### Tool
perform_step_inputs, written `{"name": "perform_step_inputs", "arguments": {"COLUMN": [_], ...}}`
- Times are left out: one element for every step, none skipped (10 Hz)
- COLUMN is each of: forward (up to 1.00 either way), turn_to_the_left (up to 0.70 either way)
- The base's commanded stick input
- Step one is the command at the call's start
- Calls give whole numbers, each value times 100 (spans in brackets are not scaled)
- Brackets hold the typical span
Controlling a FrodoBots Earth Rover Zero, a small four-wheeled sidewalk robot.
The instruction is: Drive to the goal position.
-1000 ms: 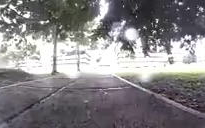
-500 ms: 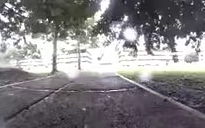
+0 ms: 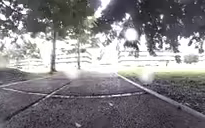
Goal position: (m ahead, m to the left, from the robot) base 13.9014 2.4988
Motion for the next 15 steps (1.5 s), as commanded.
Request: {"name": "perform_step_inputs", "arguments": {"forward": [70,70,70,70,70,70,70,70,70,70,70,70,70,70,70], "turn_to_the_left": [0,0,0,0,0,0,0,0,0,0,0,0,0,0,0]}}
